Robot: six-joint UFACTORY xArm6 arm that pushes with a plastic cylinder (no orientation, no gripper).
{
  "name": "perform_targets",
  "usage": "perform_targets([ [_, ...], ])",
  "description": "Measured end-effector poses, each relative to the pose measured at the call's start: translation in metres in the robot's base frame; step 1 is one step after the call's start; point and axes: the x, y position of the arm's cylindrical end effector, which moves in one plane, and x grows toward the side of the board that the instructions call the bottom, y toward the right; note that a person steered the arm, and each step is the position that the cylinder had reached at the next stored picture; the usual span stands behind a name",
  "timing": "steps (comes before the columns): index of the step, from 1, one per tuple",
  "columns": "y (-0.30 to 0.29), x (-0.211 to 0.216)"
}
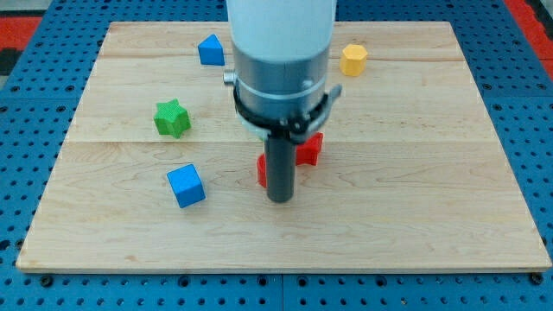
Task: Push the cube slightly up
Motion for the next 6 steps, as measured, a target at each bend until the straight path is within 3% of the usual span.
perform_targets([
  [1, 0.001, 0.011],
  [2, -0.033, 0.066],
  [3, -0.107, 0.046],
  [4, -0.109, -0.007],
  [5, -0.101, 0.033],
  [6, -0.137, 0.029],
])
